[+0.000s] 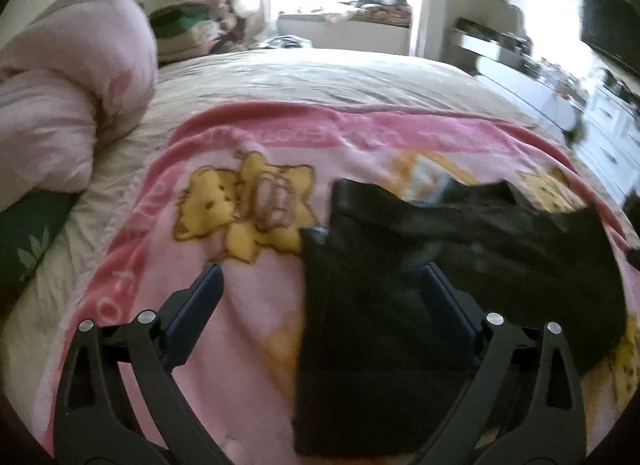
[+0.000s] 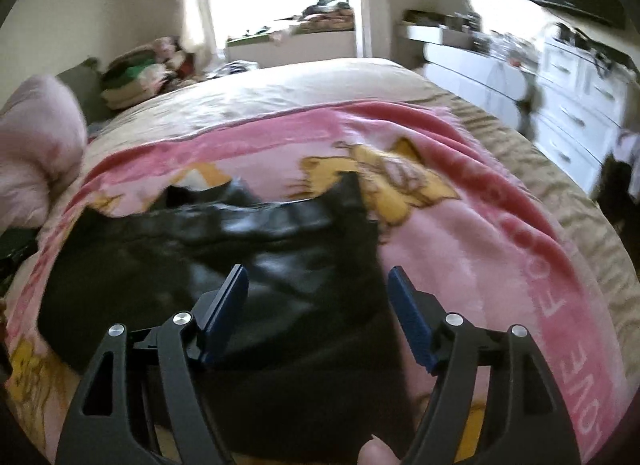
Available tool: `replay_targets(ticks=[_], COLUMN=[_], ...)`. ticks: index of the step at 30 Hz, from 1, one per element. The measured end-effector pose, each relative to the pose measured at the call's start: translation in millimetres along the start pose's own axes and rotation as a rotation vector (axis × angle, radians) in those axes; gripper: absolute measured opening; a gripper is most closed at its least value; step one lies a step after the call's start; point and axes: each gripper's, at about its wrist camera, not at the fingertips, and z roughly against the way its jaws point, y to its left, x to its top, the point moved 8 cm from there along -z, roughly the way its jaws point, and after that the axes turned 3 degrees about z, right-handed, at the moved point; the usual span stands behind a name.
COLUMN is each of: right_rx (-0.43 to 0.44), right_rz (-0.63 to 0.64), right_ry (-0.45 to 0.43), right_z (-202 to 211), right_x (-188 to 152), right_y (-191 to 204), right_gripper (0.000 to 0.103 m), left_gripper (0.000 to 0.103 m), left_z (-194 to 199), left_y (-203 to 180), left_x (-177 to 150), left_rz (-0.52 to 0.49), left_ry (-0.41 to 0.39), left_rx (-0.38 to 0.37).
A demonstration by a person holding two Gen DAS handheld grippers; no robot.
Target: Fold large clothes
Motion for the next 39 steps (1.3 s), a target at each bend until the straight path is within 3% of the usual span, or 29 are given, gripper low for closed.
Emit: replay_targets(ticks=[5,10,12,19,24,32,39], right_rx=[0.054,0.079,0.084,0.055,0.029,0.052,0.076], right_rz=[0.039,0.07,0.07,0.078,0.074,0.091,0.152], right_ry=[0.038,0.092,0.108,0.22,0.194,0.128,0.106], right_z=[4,5,6,-11,-14,16,28], right_x=[-16,-41,-49,-89,-93,-77,-73], right_y=[27,47,52,58,62,81,107], right_gripper=[0.071,0.072,0.076,0.077,0.078,0.094,0.095], left_gripper=[0.093,0.093,0.093,0.094,0.095,0.095,0.095], left_z=[10,16,12,-10,-2,24,35], left_y=[-24,-38,-39,-37,-38,-47,-56], left_x=[-33,-60,-72,-106,-108,-104,-108], left_rz=[-0.023,-0.09,-0.087,-0.073,-0.054,-0.032,-0.042], left_ry=[0.056,0.075,0.11,0.23,0.234,0.224,0.222], left_rx=[-0.071,-0.07,-0.087,-0.097,-0.088,-0.135,-0.148])
